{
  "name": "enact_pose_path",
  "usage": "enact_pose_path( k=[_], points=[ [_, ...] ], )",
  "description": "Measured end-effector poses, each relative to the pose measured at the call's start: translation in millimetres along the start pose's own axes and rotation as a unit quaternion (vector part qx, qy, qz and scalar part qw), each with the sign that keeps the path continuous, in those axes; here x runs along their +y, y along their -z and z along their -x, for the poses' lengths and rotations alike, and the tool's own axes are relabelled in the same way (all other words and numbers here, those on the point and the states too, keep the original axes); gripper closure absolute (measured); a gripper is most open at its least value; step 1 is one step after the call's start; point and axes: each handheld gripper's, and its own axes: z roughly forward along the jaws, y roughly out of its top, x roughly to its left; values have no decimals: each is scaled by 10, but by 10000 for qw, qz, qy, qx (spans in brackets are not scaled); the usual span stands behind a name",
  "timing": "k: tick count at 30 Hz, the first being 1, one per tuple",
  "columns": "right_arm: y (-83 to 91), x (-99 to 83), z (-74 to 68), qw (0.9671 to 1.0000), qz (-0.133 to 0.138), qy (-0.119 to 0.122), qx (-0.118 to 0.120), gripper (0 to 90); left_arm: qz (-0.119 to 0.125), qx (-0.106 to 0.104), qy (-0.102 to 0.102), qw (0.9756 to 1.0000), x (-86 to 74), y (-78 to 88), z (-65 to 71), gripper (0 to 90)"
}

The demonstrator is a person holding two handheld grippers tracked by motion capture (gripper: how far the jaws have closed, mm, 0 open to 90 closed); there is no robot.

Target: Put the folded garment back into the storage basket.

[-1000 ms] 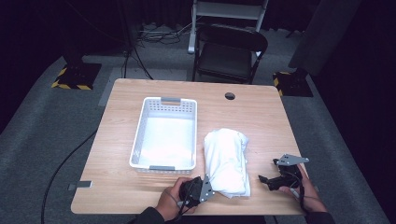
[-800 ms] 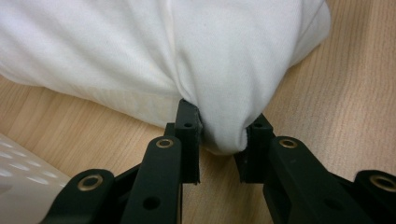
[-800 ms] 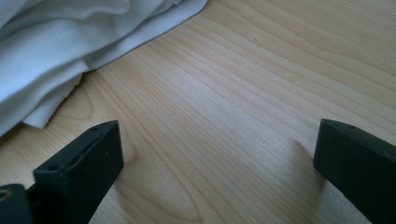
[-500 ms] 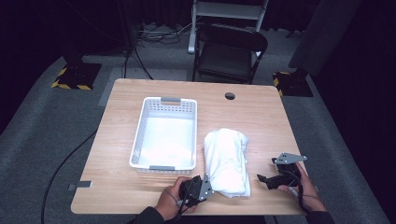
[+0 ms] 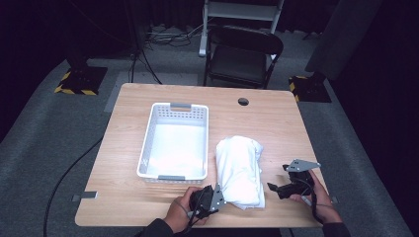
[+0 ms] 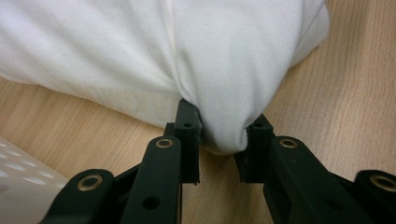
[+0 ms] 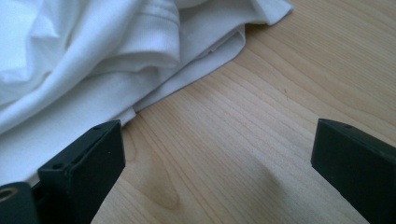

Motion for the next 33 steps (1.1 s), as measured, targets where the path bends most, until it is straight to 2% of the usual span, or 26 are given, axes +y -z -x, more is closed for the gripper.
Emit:
enact_pose_path(
  k=[14, 23, 29, 33],
  points=[
    [-19, 151, -97, 9999, 82, 87, 124, 32, -5, -17, 4, 10000, 1, 0, -5, 733],
    [-46, 248, -156, 9997, 109, 179, 123, 32, -3, -19, 4, 10000, 0, 0, -6, 733],
    [-40, 314, -180, 9996, 203, 115, 127, 32, -9, -11, -31, 10000, 4, -1, -6, 732],
    [-46, 378, -195, 9997, 227, 90, 40, 32, -17, -17, -18, 10000, 3, 1, -5, 732]
  ],
)
